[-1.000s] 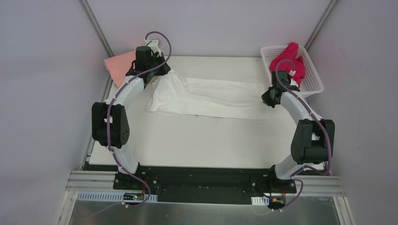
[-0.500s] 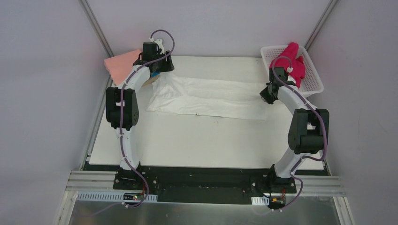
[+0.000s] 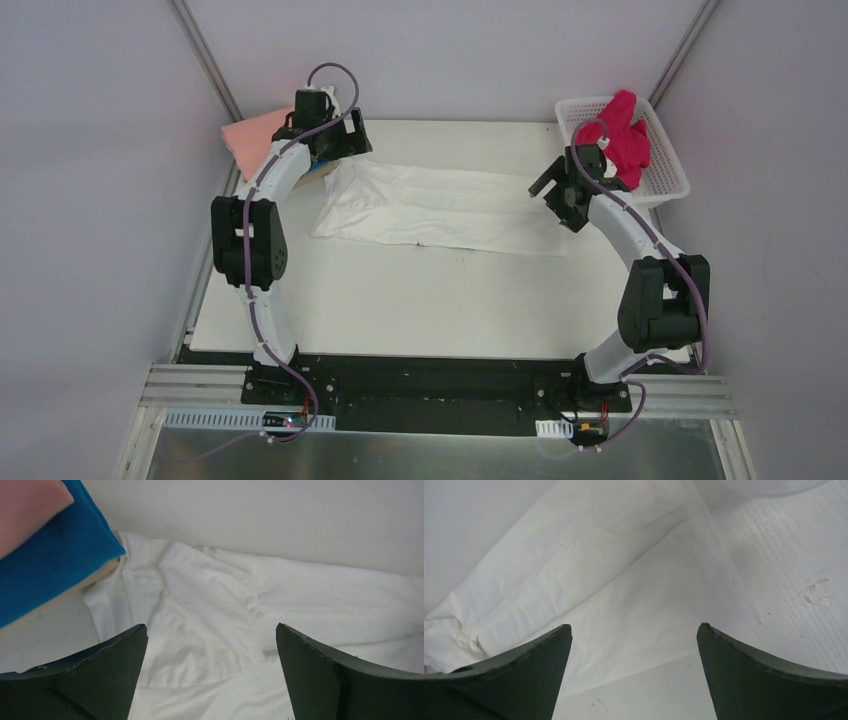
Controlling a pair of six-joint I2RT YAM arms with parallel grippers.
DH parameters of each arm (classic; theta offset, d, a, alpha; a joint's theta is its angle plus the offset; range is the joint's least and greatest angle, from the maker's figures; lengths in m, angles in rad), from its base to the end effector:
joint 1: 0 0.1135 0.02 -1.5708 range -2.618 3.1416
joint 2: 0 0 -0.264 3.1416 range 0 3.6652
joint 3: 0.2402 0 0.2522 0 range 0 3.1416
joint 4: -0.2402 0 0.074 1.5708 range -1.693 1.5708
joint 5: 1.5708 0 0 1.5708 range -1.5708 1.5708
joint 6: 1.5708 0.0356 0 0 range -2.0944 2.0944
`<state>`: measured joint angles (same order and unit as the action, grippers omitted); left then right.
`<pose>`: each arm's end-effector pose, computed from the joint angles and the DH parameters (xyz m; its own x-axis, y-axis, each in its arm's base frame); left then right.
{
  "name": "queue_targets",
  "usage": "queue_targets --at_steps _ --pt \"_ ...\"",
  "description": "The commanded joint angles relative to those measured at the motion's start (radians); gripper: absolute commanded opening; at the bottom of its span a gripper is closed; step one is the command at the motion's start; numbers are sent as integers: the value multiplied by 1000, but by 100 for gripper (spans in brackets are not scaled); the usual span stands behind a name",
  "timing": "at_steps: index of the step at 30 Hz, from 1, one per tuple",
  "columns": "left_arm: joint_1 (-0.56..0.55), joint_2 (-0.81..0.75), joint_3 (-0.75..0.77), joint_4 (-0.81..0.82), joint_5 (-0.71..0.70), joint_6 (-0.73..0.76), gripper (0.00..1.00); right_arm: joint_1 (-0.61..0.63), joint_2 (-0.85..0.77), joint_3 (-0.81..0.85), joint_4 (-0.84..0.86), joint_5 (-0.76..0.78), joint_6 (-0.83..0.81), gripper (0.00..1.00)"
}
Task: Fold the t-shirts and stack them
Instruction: Rotate the tshirt 90 degrees
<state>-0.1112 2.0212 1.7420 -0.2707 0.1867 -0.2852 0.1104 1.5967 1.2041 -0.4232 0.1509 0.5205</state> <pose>0.4762 -0.0598 0.2844 -0.5733 -0.2142 -0.7908 0.1094 0.9366 -0.3330 0.3494 0.0333 0.2596 -0.6312 0.4247 -0.6490 0.3543 0.9022 0.2458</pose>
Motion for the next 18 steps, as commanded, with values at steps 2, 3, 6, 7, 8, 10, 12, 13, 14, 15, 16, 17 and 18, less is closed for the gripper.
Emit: queue_targets --at_steps 2,3,6,7,8,10,12,13,14,15,16,17,18 --pt "-43 -122 -121 -9 95 -86 100 53 6 -7 15 -80 -43 100" --pt "-55 -115 -127 -8 100 -90 100 63 26 1 20 -88 -49 100" --pt "-84 -50 -110 -9 111 -107 100 86 94 28 44 -106 -75 100" --pt "-85 -24 -94 -9 114 -120 100 90 120 43 46 -110 -87 100" --pt "-85 6 -74 -9 115 -130 100 90 148 61 48 -109 -99 100" --pt "-84 67 -28 -9 113 -140 100 90 213 98 56 -94 -138 99" --pt "-84 123 13 -9 140 -149 100 90 265 148 45 -69 -174 100" --pt "-84 154 35 -9 145 -159 100 90 289 167 40 -62 -185 99" --pt "-84 181 56 -8 146 -164 100 90 307 181 32 -63 -186 100" --pt "-84 208 76 -8 139 -169 100 90 319 188 25 -74 -183 99" --pt "-84 237 95 -9 128 -176 100 90 324 185 22 -87 -176 99" --pt "-83 261 113 -8 116 -182 100 89 325 170 20 -93 -170 99" --pt "-82 287 130 -9 112 -188 100 90 319 152 21 -99 -163 100"
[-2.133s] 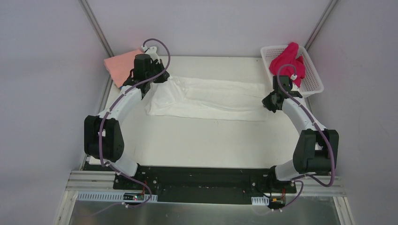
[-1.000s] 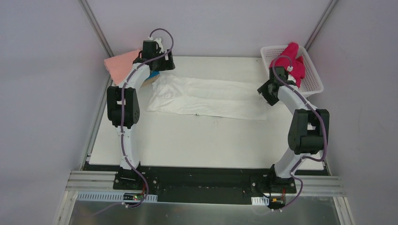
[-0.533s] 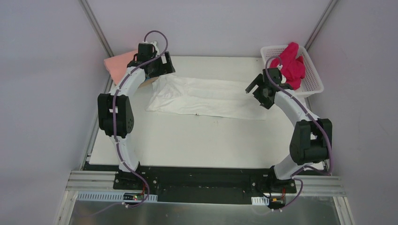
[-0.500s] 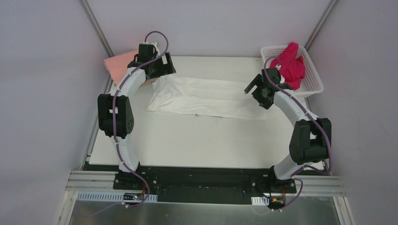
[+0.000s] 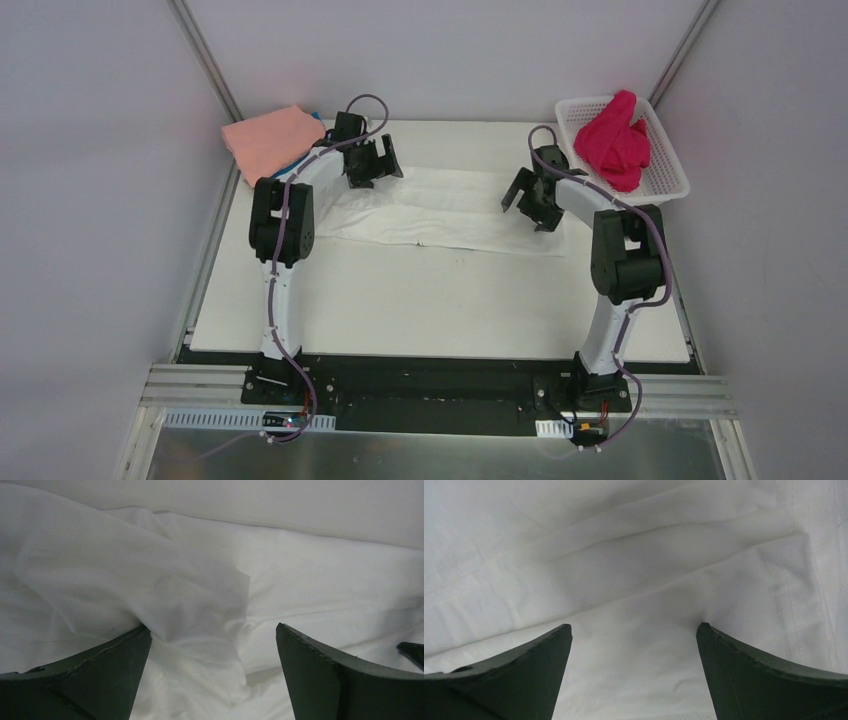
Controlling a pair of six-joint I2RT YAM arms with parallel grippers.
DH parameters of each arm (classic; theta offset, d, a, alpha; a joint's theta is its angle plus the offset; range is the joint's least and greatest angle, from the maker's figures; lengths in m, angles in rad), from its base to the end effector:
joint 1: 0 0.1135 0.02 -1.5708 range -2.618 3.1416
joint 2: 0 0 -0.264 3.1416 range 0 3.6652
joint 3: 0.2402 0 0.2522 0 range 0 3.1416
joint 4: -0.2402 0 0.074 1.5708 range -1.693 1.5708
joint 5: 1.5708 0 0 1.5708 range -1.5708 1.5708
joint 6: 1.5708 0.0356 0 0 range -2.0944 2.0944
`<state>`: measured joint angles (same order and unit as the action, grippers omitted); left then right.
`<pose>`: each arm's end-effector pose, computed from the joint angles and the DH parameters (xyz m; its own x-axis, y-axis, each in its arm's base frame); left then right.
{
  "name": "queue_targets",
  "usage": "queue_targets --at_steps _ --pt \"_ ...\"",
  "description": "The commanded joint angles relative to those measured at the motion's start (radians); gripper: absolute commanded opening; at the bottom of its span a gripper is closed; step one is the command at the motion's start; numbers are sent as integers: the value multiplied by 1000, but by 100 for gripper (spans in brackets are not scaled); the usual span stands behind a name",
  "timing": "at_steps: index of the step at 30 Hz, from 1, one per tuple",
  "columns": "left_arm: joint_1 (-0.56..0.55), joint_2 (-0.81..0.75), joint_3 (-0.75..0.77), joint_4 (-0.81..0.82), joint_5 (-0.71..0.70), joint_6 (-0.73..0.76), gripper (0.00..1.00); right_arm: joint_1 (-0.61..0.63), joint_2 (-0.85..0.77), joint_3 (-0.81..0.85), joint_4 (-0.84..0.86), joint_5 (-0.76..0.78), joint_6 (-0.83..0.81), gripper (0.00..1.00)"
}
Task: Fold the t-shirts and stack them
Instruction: Rotate the tshirt 90 degrees
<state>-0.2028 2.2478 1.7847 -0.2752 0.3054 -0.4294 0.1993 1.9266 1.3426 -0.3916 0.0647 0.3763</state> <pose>0.4986 -0.1134 0.1909 -0.7701 -0.2470 -0.5882 0.0983 0.8651 -0.4919 0.4031 0.0791 0.1853 -0.8144 0.2096 -0.5411 0.1476 0.9766 0.1562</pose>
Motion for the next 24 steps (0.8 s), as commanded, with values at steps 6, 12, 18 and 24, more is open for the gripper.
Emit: queue_targets --at_steps 6,12,18,24 --pt "5 194 234 4 82 -120 100 8 -109 -187 -10 -134 48 99" --pt "-54 317 413 54 118 -154 100 93 -264 -372 -50 -191 69 100" --pt "-138 465 650 98 54 -269 100 312 -353 -457 -110 -375 58 100" --pt "-176 520 631 389 40 -487 100 602 -227 -315 -137 -516 -60 99"
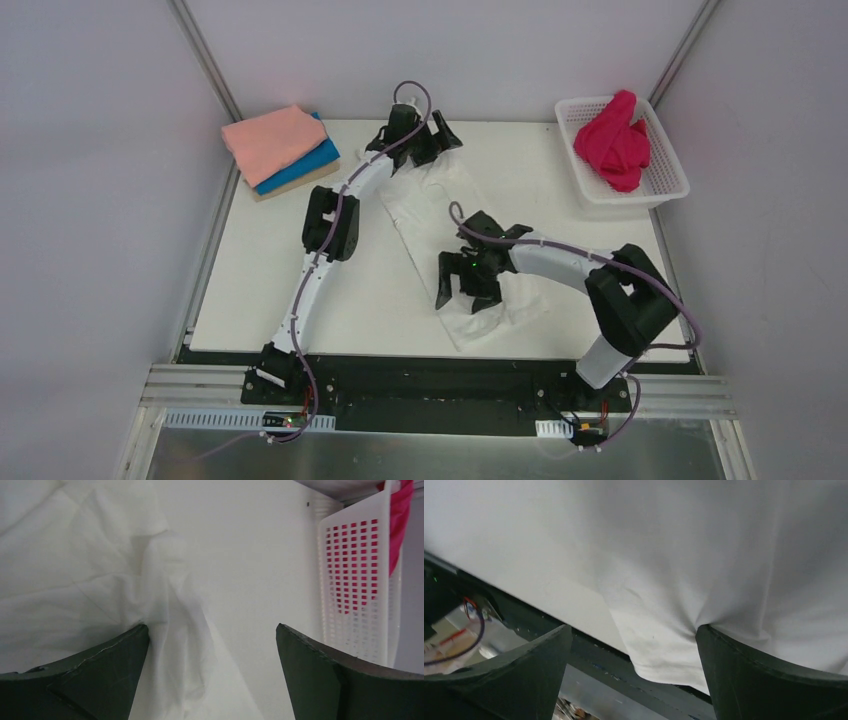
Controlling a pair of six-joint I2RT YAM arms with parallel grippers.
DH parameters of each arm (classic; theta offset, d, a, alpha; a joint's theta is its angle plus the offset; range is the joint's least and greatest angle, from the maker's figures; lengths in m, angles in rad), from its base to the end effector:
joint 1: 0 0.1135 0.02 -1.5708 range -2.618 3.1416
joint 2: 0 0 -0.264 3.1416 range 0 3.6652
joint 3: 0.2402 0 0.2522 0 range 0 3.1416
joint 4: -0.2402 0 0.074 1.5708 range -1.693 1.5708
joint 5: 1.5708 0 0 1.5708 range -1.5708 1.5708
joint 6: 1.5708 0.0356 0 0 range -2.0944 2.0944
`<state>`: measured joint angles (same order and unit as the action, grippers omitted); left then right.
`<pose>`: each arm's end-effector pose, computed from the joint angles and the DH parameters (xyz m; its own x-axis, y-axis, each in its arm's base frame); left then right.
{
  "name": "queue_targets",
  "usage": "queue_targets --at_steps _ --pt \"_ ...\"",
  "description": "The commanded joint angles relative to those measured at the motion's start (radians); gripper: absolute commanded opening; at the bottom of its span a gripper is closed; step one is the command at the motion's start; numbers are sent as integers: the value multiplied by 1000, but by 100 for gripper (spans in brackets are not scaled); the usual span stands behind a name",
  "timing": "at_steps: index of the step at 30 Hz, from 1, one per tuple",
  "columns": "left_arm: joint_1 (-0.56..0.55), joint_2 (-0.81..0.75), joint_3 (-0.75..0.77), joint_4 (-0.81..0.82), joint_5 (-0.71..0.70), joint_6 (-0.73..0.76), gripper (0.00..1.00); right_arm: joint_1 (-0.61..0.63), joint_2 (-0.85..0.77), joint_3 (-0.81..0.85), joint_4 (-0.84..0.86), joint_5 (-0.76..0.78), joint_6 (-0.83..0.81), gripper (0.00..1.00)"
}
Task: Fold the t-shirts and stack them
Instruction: Rotate the tshirt 90 degrees
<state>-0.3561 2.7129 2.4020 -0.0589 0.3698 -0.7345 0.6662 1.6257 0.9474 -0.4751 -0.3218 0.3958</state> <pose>0.5688 -0.2253 0.1667 -0.6810 -0.4134 -0.6044 0.2486 0.6458 -0.7219 0.2341 0.1983 0.1716 -0.9280 -0.2643 -0.2626 -0.3569 0.8329 0.4231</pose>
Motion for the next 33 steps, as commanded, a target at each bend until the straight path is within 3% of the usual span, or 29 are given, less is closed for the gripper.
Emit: queue_targets --at_steps 1,10,18,28,33 --pt "-28 64 10 209 -33 -208 100 163 91 99 -35 -121 -93 99" --pt "-64 137 25 384 -62 -300 100 253 214 284 139 -127 -156 99" --pt "-69 183 51 448 -76 -356 100 252 237 359 94 12 -135 99" --pt "-70 2 84 311 -90 -166 100 250 -96 165 133 361 -64 99" --pt "-72 -112 124 203 -105 10 100 246 -286 -22 285 479 42 99"
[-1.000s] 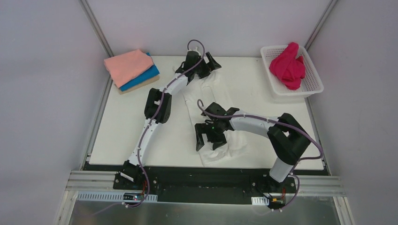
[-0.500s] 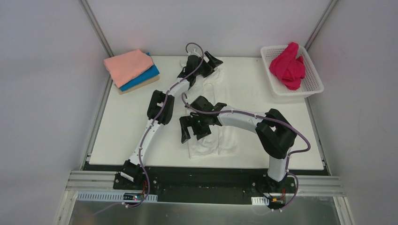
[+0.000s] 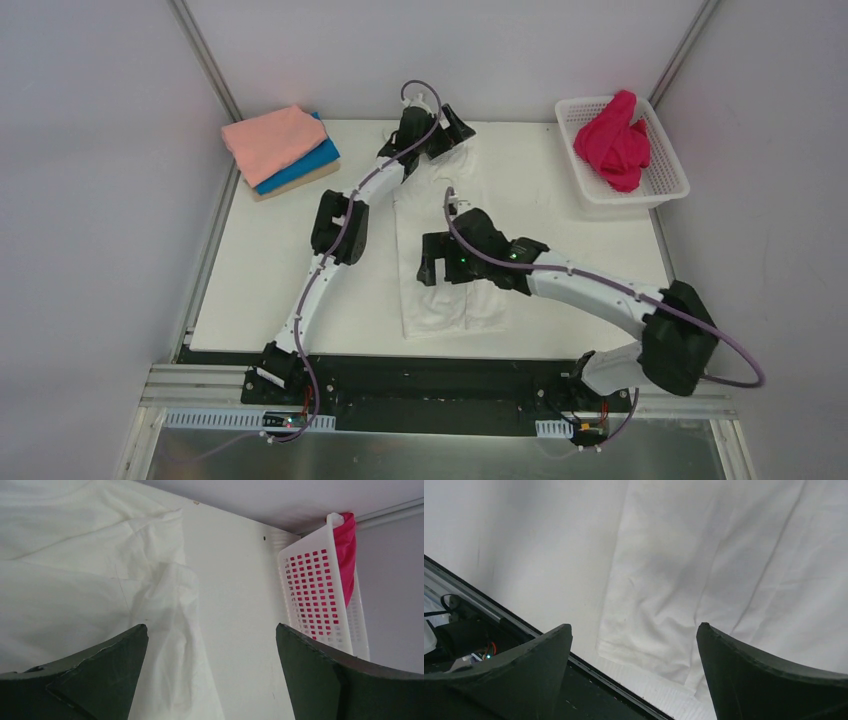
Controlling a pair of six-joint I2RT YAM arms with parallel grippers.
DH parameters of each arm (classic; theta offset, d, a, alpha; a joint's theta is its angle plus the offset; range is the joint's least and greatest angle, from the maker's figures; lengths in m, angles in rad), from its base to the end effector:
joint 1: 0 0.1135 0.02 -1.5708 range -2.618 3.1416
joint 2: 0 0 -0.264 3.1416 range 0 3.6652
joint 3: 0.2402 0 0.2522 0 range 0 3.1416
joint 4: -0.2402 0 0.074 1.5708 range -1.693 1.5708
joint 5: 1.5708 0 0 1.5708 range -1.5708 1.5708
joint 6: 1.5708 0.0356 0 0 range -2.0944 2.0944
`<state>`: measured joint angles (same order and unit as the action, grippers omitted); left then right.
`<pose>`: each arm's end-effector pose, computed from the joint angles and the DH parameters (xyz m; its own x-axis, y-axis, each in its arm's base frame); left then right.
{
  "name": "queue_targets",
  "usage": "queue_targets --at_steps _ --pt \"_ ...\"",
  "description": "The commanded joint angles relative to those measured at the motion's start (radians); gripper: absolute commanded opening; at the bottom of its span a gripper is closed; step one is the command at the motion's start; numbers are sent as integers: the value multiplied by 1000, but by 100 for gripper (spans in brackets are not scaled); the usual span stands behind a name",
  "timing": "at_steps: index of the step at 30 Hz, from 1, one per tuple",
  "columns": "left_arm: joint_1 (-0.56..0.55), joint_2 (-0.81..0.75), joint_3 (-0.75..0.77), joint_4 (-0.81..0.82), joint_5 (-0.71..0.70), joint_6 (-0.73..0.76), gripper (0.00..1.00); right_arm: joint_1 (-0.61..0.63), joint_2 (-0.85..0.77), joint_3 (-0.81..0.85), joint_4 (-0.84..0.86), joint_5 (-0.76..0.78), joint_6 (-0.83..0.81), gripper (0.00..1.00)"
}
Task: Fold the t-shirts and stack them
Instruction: Rotate the tshirt 90 degrees, then grab the bottom of the folded rectangular tshirt with both arms
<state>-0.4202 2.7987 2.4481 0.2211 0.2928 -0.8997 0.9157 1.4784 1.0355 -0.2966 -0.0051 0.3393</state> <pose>0.5678 -0.2649 0.1605 -0.5838 -0.5604 -0.5874 0.3130 0.5122 -0.7998 0.1970 0.2568 0.2517 -0.6519 -0.3022 -0.6955 -0.6133 0.7496 0.2491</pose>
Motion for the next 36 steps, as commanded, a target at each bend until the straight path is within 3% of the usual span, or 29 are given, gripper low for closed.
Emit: queue_targets --at_steps 1,8,10,12,15,19,22,27,32,36 --pt "-8 -221 77 -89 -24 200 100 -8 -166 -134 109 185 117 99" --pt "-9 -426 -46 -201 152 234 100 -60 -360 -220 3 393 234 99" --pt "-10 -527 -149 -323 206 267 100 -84 -400 -246 -63 457 276 99" --pt "-13 -667 -344 -376 222 295 100 -111 -431 -259 -131 462 283 99" --pt "-39 -919 -727 -382 110 305 100 -161 -457 -286 -212 400 299 99" --pt "-145 -1202 -1136 -395 -115 351 100 -252 -454 -335 -265 207 310 98" --pt "-187 -1366 -1390 -401 -118 308 100 -305 -424 -373 -264 50 285 94" --pt "-246 -1589 -1644 -484 -102 219 100 -333 -389 -421 -237 -169 241 85" --pt "-331 -1670 -1840 -490 -40 73 100 -334 -406 -481 -229 -156 257 84" --pt "-389 -1630 -1881 -488 -61 15 90 -334 -427 -532 -200 -120 287 80"
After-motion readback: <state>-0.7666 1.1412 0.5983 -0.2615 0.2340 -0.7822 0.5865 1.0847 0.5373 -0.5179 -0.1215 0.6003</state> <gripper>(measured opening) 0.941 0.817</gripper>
